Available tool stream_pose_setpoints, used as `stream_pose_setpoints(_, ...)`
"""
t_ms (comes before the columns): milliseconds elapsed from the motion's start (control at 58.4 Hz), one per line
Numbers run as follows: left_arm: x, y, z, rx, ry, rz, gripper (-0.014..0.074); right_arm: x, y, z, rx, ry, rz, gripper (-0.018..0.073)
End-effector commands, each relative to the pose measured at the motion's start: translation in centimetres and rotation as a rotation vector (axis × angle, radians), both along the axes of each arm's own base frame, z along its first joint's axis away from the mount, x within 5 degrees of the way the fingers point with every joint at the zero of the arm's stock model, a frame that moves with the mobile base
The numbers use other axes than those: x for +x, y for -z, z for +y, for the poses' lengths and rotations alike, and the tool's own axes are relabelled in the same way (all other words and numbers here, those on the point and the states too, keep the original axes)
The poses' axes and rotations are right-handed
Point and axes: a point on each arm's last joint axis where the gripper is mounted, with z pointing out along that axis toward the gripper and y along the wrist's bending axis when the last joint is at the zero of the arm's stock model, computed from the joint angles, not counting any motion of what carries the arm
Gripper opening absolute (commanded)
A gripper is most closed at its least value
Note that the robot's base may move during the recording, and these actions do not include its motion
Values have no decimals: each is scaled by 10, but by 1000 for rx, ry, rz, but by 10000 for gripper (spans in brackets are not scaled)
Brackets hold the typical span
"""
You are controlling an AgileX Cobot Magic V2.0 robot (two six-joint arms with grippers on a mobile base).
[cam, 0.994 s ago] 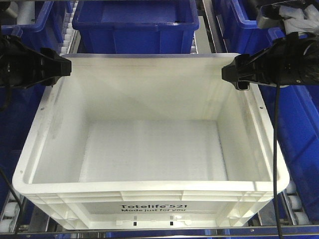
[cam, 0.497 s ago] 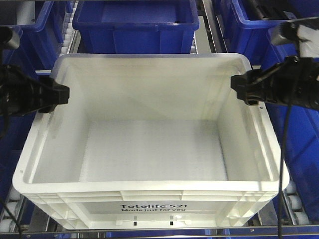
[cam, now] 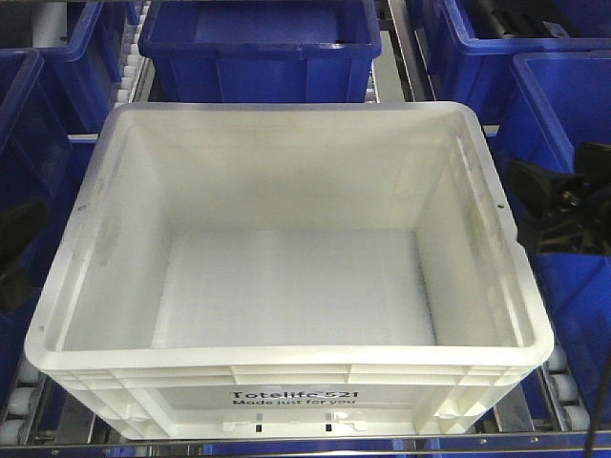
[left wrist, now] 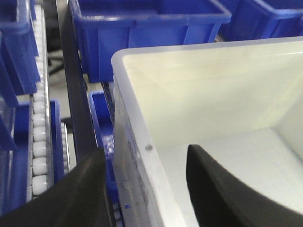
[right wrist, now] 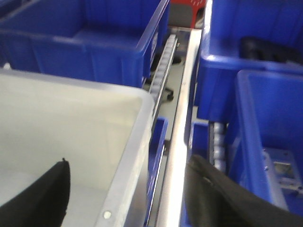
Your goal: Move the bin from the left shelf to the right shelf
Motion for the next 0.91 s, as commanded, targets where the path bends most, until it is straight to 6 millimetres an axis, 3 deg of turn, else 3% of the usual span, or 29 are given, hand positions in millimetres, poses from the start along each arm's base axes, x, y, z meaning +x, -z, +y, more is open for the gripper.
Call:
stream_pose_setpoints(0,-17,-12,5,-34,-10,-153,365,-14,-14,-8,15,46,-165,475)
stream_pose_setpoints(274,-79,9,18,-51,5,-308,365,-81,17,-23,2,51,-311,475)
stream_pose_setpoints(446,-100,9,22,-66,13,-381,365,-111,27,-26,-7,14,-363,475)
stream_pose_setpoints(891,-102,10,22,-65,16,-380,365,-115,30,-25,-18,-7,-346,475)
